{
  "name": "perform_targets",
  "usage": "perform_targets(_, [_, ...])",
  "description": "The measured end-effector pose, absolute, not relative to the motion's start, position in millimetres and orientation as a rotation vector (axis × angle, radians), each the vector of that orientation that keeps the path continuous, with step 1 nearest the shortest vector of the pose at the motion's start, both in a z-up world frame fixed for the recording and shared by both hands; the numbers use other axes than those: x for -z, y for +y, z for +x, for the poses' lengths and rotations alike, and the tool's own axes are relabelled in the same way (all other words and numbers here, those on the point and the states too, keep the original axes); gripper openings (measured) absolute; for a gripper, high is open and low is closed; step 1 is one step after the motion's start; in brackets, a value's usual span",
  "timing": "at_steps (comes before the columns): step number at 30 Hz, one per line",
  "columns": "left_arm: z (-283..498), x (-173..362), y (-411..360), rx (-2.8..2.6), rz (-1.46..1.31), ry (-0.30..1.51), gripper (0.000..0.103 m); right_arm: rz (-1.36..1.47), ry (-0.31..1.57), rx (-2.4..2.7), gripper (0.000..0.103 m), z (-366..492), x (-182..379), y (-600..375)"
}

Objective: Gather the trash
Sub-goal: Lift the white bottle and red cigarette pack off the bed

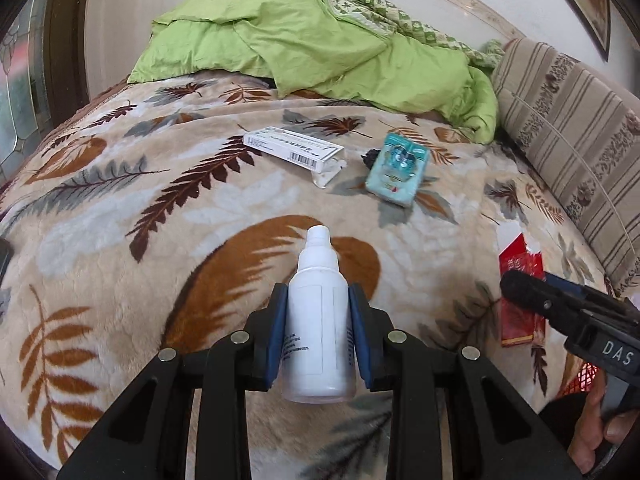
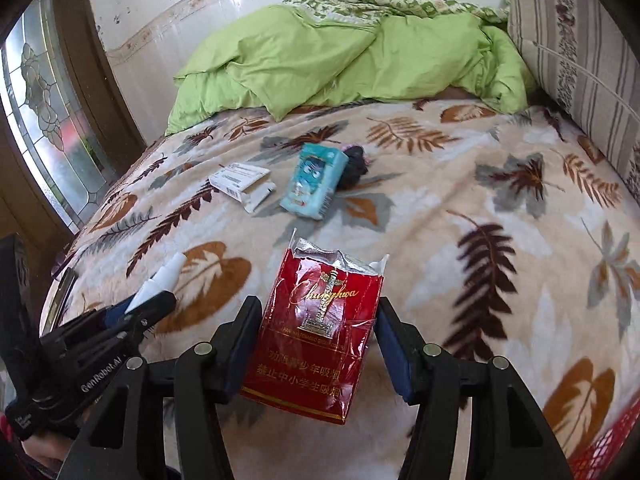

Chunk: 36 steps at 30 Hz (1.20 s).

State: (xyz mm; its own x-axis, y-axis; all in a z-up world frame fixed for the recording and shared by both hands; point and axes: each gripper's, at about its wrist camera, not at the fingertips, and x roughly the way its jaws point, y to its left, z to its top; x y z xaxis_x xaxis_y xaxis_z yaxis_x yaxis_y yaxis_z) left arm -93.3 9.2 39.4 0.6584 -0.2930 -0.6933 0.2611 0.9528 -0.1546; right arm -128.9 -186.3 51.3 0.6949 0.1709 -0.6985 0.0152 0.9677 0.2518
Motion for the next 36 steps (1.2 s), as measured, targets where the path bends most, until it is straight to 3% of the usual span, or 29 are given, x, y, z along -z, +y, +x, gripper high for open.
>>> perform_targets(36, [-123.4, -74.0, -17.8, 0.301, 0.043, 0.735, 0.029, 0.332, 0.678, -0.108, 0.061, -151.7, -65.8, -210.3])
